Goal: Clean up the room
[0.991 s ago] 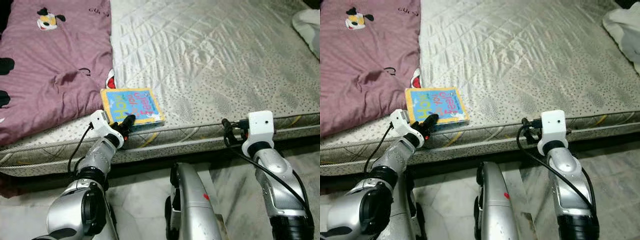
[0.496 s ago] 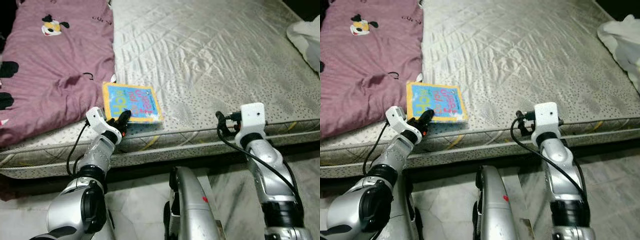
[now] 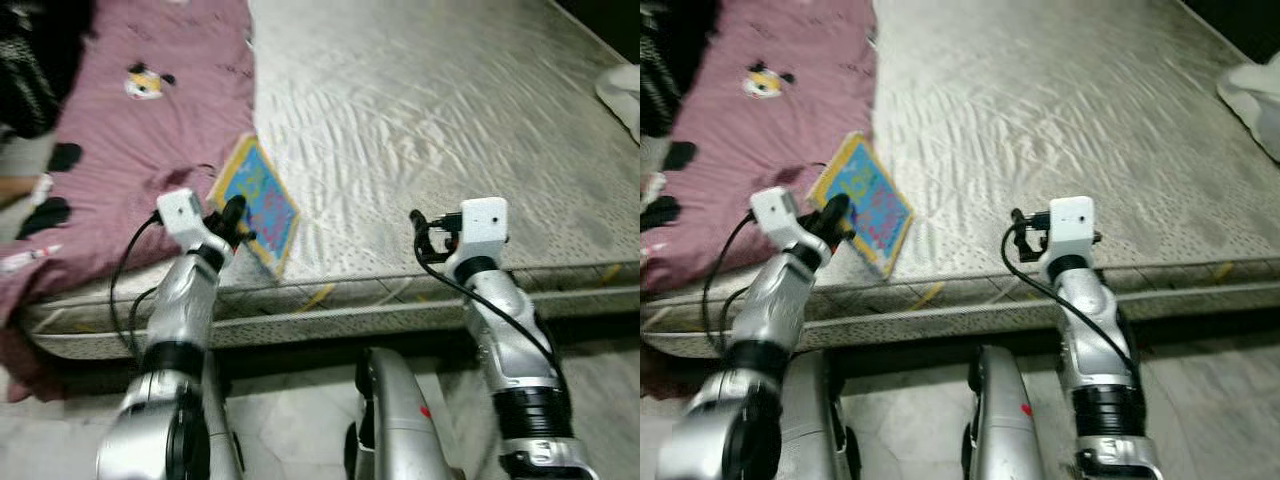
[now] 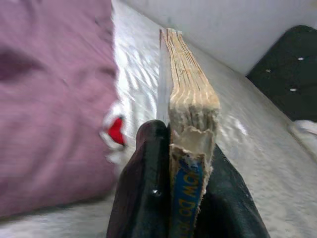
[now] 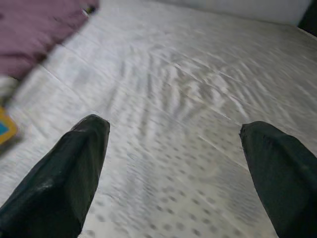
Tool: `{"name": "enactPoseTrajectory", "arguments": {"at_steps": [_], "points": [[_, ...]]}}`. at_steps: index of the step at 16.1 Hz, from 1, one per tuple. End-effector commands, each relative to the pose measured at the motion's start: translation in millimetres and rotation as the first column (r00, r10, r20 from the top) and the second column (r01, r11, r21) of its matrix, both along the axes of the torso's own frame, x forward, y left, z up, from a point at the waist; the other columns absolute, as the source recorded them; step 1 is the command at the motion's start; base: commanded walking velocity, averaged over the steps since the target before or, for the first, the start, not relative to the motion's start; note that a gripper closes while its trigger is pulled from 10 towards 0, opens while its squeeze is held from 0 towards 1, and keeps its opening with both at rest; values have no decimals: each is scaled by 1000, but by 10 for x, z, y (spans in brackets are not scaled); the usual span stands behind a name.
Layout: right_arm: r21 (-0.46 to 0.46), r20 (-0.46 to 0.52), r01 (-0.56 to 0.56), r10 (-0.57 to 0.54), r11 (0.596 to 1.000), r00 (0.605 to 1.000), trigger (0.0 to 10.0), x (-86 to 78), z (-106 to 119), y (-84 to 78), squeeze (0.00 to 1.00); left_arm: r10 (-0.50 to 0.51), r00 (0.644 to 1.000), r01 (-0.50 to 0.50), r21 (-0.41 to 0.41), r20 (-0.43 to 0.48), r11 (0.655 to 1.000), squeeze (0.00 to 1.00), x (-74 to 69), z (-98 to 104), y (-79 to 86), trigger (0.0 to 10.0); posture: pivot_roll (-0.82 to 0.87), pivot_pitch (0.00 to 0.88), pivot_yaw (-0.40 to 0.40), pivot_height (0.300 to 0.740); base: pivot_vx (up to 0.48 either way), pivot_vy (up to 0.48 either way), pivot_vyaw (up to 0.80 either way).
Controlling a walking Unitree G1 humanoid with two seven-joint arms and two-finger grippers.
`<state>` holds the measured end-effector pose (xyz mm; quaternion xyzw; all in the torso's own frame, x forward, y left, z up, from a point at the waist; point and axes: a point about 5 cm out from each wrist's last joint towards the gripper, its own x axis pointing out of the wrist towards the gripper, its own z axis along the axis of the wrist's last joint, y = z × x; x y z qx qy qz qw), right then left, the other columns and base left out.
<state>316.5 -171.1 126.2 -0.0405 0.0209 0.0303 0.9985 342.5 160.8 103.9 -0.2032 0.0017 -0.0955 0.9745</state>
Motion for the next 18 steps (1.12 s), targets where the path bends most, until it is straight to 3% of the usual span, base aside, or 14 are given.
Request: {"name": "enactPoseTrajectory", "arguments": {"at_steps": [1,5,8,12,18], "points": [[24,8,-6,6,1000,1000,10000,23,-7,40,0,-3,997,-4,76,82,997,0,-11,178,-5,0,-41,0,-49,546,0,0,0],[88,27,-9,6,996,1000,10000,81,-25,168,0,74,982,-111,215,172,970,0,-237,366,54,0,-4,0,-26,546,0,0,0],[141,44,-26,20,990,999,10000,90,-40,279,0,97,981,-143,285,168,948,0,-366,385,77,0,18,0,-2,546,0,0,0],[170,75,-63,50,983,996,10000,84,-23,390,0,96,991,-120,275,98,954,0,-400,270,23,0,17,0,3,546,0,0,0],[158,84,-74,62,985,995,10000,76,-35,384,0,66,995,-84,260,76,962,0,-424,259,-111,0,10,0,-8,608,0,0,0]]}}
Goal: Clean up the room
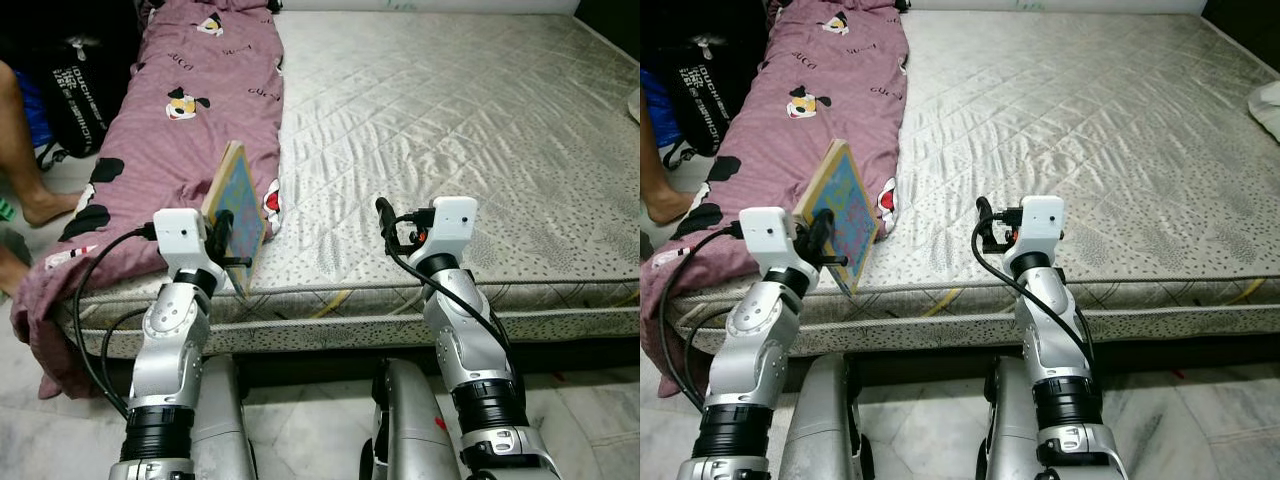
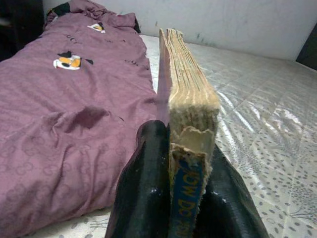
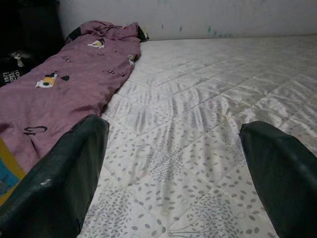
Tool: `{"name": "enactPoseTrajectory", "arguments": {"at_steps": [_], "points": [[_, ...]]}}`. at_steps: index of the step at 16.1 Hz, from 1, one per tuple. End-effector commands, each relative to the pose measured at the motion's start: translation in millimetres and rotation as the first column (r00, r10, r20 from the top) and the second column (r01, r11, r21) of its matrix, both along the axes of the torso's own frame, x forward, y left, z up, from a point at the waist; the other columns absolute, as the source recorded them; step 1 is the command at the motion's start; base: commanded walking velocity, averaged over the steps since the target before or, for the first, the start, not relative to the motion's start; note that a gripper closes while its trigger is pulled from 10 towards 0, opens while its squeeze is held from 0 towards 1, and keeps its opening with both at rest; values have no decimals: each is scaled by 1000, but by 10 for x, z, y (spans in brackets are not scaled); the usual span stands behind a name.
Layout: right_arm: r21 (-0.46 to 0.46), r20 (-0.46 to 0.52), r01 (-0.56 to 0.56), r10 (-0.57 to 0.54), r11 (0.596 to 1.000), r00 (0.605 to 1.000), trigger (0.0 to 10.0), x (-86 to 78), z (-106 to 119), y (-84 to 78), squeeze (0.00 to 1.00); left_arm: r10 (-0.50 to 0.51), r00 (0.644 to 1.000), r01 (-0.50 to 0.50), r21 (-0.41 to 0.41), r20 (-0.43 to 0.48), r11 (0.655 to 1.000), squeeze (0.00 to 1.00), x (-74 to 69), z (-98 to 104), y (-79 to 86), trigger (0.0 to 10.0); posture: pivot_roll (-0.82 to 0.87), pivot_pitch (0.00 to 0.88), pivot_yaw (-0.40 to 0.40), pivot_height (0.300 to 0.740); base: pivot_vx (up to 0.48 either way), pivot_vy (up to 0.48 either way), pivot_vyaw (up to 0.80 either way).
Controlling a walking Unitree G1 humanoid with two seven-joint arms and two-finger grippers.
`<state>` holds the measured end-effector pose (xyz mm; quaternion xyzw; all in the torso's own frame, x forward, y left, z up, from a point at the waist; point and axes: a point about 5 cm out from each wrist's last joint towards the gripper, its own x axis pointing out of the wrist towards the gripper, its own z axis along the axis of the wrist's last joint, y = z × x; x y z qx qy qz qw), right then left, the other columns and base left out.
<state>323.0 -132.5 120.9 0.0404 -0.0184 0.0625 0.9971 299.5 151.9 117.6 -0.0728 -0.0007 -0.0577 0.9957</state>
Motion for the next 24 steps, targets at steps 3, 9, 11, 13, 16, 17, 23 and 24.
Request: {"name": "enactPoseTrajectory", "arguments": {"at_steps": [3,9,11,13,16,17,23,24], "points": [[-12,12,-4,4,1000,1000,10000,24,27,-8,0,-10,999,10,1,50,1000,0,8,123,-34,0,11,0,-13,638,0,0,0],[-19,18,12,-12,1000,1000,10000,35,32,-18,0,-9,999,9,3,46,1000,0,25,123,-43,588,8,0,-9,713,0,0,0],[-20,19,29,-29,999,999,10000,35,29,-46,0,-12,999,12,14,41,1000,0,29,117,-56,10000,9,0,-8,738,0,0,0],[-13,16,57,-57,998,998,10000,33,23,-84,0,-5,1000,4,54,24,999,0,40,88,-64,10000,10,0,-5,740,0,0,0],[-7,3,100,-100,995,995,10000,28,-4,-135,0,36,999,-34,90,-10,995,0,71,34,-44,10000,9,0,-1,740,0,0,0],[-7,-1,110,-110,994,994,10000,27,-11,-146,0,37,999,-36,91,-11,995,0,76,34,-46,10000,8,0,-1,740,0,0,0],[-8,-19,139,-139,990,990,10000,24,-36,-185,0,29,1000,-27,116,-12,993,0,97,24,-86,10000,7,0,0,740,0,0,-133],[-8,-22,140,-140,990,990,10000,25,-40,-187,0,26,1000,-24,116,-14,993,0,94,16,-88,10000,7,0,0,740,0,0,-800]]}}
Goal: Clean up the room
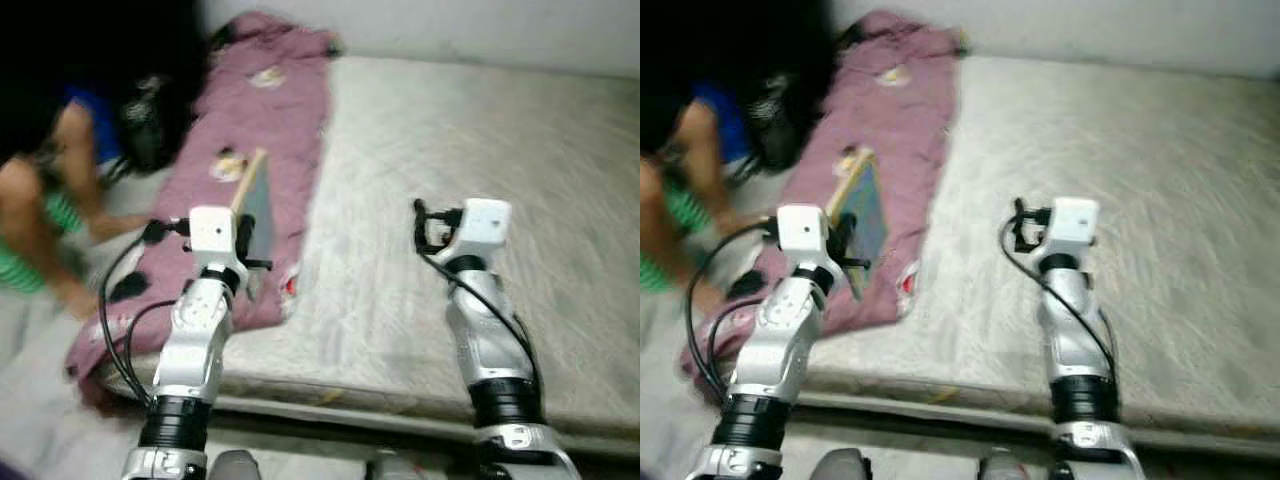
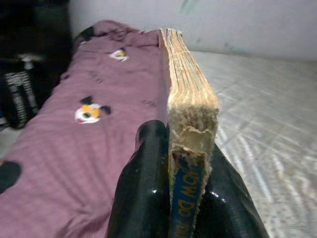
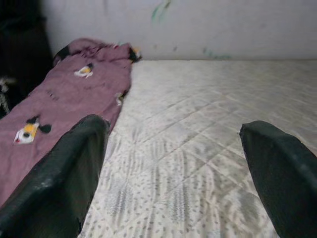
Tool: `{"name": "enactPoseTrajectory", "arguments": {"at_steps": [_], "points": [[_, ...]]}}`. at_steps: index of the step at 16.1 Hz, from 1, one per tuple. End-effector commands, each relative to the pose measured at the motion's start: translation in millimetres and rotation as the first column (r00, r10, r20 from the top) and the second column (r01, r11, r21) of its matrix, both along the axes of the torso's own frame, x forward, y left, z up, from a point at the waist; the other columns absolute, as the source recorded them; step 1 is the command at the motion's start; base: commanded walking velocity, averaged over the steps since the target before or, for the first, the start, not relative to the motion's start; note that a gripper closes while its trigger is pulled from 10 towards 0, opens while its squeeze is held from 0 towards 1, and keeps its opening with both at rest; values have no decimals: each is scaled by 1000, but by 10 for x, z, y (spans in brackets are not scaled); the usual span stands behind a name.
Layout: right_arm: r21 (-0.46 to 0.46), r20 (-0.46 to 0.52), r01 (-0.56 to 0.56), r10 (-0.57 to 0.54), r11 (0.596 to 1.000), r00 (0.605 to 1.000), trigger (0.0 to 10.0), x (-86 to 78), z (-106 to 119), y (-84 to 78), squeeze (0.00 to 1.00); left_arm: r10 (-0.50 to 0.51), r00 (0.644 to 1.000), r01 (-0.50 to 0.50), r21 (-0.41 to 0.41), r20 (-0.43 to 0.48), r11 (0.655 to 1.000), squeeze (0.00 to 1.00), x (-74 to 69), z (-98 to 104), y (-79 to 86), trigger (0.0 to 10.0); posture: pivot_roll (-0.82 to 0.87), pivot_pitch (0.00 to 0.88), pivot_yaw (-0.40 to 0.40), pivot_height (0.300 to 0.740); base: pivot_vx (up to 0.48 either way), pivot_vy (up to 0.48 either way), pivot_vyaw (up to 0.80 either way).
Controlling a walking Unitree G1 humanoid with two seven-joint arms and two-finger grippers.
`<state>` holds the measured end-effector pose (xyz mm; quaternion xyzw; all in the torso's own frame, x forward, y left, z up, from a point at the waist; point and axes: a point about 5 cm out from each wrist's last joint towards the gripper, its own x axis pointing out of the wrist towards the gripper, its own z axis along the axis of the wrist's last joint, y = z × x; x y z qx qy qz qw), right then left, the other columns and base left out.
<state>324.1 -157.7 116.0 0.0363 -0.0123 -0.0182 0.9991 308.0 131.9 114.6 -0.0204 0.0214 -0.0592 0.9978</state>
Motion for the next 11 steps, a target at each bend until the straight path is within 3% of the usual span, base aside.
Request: {"name": "enactPoseTrajectory", "arguments": {"at_steps": [1,7,11], "points": [[-2,-3,-21,21,1000,1000,10000,17,11,66,0,29,999,-30,8,23,1000,0,9,41,109,10000,4,0,-1,740,0,0,-800],[-7,-2,-24,24,1000,1000,10000,30,17,65,0,22,999,-22,9,30,1000,0,3,36,86,10000,6,0,-5,740,0,0,-778],[-9,-2,-29,29,1000,1000,10000,39,22,75,0,-14,999,14,0,41,1000,0,-9,53,58,10000,5,0,-8,740,0,0,0]]}}
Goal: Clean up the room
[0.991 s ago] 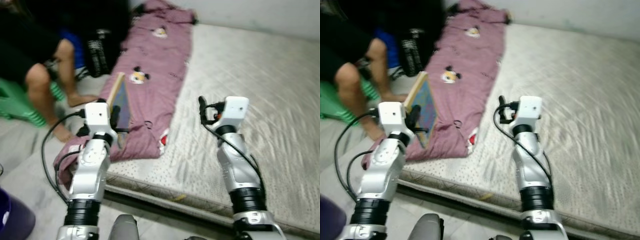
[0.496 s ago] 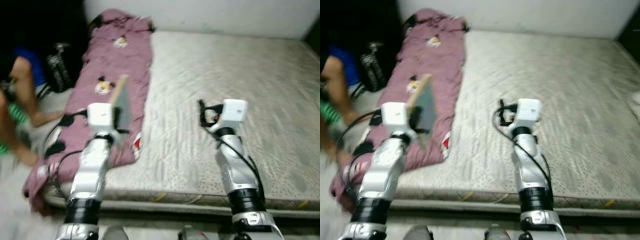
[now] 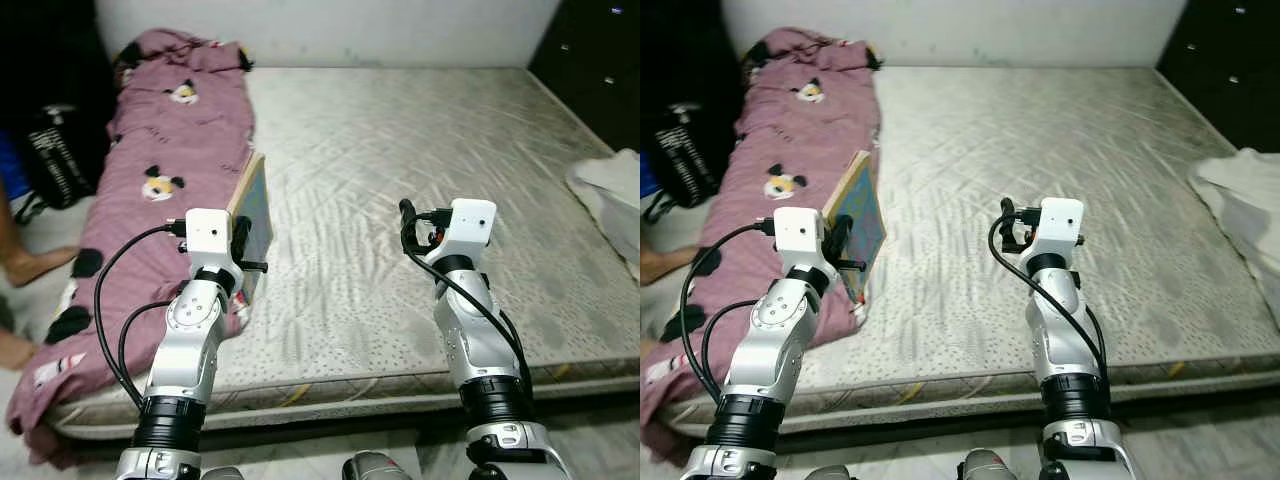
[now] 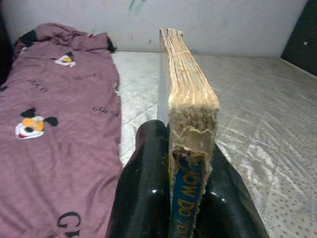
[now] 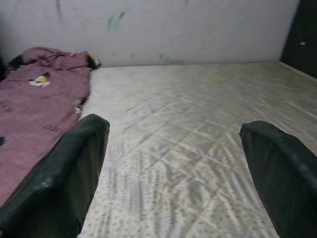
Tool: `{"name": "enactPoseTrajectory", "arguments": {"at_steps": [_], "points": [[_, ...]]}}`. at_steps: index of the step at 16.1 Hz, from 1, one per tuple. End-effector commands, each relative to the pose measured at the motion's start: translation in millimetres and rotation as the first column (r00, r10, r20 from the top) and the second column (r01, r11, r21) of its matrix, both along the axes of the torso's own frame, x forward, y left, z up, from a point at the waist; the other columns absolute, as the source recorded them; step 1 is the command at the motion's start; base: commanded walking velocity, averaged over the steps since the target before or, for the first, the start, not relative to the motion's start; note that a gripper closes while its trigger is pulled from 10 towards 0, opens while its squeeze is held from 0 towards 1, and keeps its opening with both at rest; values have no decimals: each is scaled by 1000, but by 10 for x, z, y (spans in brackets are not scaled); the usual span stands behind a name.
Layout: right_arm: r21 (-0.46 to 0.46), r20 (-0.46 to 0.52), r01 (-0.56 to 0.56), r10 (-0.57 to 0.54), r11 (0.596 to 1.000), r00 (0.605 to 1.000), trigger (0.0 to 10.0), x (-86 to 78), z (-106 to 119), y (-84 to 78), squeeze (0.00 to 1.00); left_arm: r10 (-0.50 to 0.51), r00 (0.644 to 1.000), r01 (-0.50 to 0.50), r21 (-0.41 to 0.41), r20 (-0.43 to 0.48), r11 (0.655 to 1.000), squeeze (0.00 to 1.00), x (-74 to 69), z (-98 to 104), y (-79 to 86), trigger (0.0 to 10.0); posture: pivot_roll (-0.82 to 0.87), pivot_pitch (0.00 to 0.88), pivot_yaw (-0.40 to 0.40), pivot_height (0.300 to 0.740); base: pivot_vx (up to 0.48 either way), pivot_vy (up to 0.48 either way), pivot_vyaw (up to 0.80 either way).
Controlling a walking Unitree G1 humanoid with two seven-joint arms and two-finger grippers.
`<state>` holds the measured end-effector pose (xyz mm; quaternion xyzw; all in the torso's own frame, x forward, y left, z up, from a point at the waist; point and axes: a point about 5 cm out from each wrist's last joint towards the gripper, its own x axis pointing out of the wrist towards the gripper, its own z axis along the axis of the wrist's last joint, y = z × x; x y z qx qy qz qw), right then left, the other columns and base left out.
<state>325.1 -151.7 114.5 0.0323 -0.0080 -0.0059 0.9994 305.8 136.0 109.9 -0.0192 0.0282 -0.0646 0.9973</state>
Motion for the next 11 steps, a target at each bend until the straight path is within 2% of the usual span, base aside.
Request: {"name": "enactPoseTrajectory", "arguments": {"at_steps": [1,10,11], "points": [[0,6,-4,4,1000,1000,10000,29,36,14,0,-2,999,2,-4,54,1000,0,12,100,17,10000,5,0,-8,740,0,0,0],[-13,6,-17,17,1000,1000,10000,38,34,12,0,-8,999,9,-25,53,1000,0,15,101,2,10000,6,0,-15,740,0,0,0],[-15,6,-19,19,1000,1000,10000,40,35,13,0,-7,999,9,-26,53,1000,0,17,100,1,10000,6,0,-16,740,0,-240,0]]}}
